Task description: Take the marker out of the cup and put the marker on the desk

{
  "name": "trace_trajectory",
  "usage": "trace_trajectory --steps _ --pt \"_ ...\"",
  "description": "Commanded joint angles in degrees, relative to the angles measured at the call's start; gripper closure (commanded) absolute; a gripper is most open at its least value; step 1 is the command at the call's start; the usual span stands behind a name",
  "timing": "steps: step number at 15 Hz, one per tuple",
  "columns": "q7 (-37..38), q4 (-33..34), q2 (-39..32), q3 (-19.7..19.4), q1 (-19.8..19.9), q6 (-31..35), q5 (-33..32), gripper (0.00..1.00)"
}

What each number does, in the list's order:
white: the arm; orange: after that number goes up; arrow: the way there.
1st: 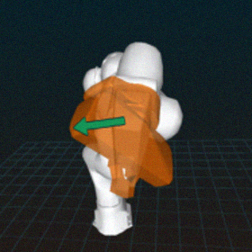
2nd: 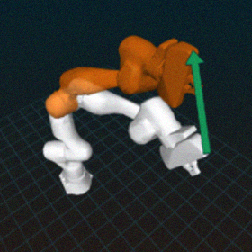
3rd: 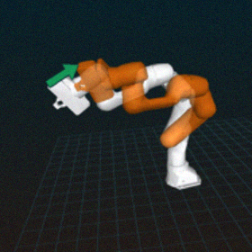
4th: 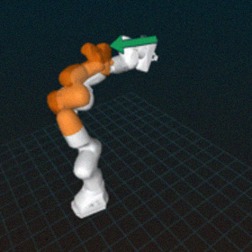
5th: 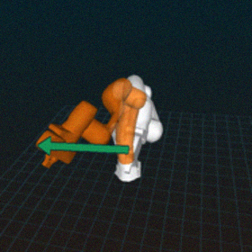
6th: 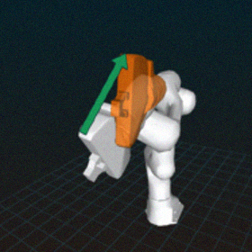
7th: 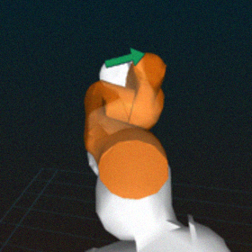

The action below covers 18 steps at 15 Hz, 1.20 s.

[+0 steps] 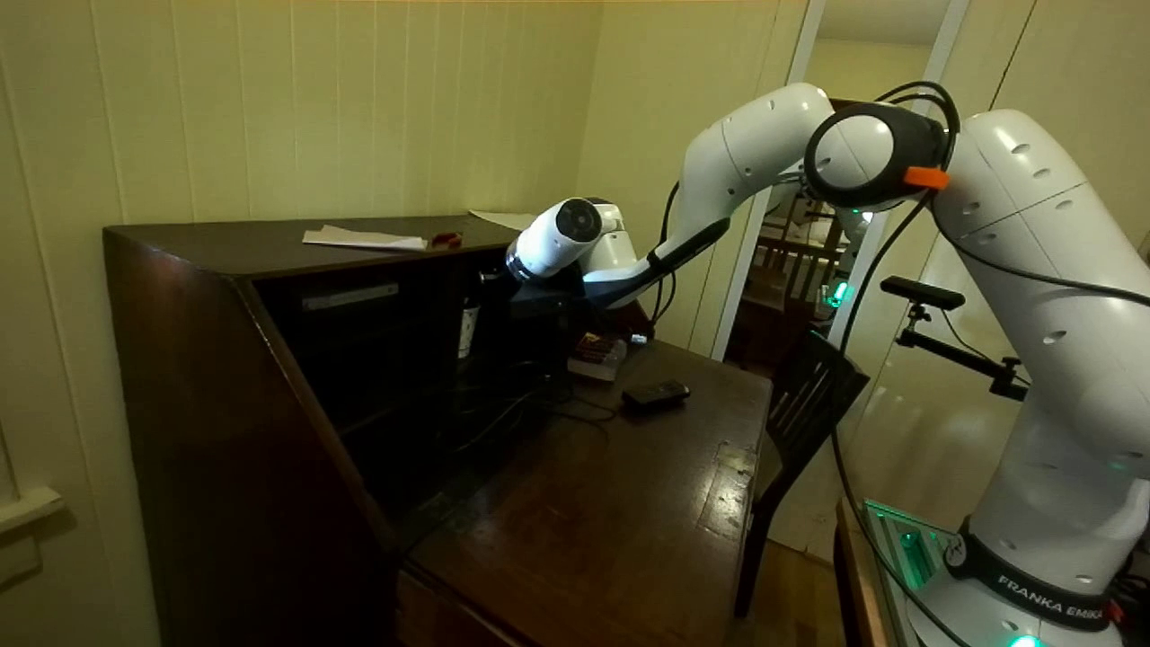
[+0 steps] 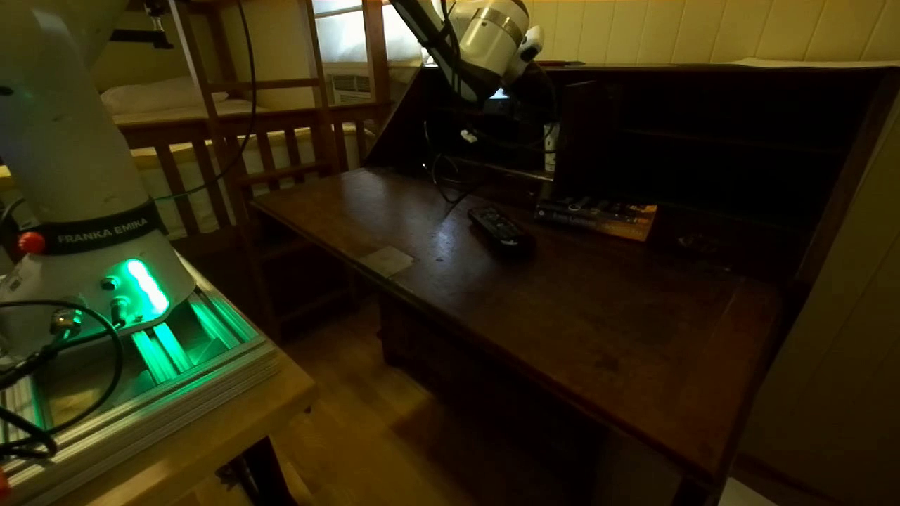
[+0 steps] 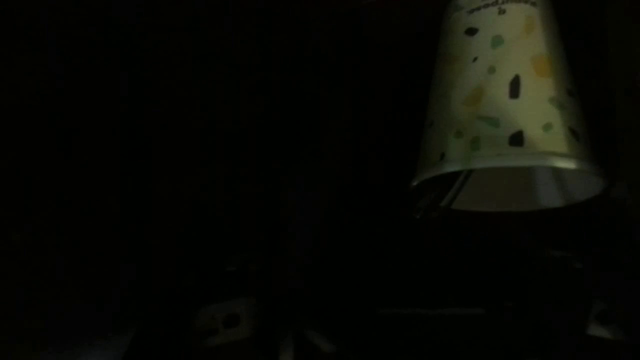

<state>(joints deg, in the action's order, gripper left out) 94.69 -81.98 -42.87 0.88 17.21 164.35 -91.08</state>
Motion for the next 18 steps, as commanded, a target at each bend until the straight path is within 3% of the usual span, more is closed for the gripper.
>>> trace_trajectory --steps 1,7,18 --pt "-0.3 1.7 -1.0 0.3 0.1 0.3 0.4 0.0" --pt "-3.5 5.3 -4.6 0.9 -0.2 -2.3 2.7 0.0" --pt "-4.8 12.4 -9.3 0.1 -1.7 -3.6 -0.5 0.0"
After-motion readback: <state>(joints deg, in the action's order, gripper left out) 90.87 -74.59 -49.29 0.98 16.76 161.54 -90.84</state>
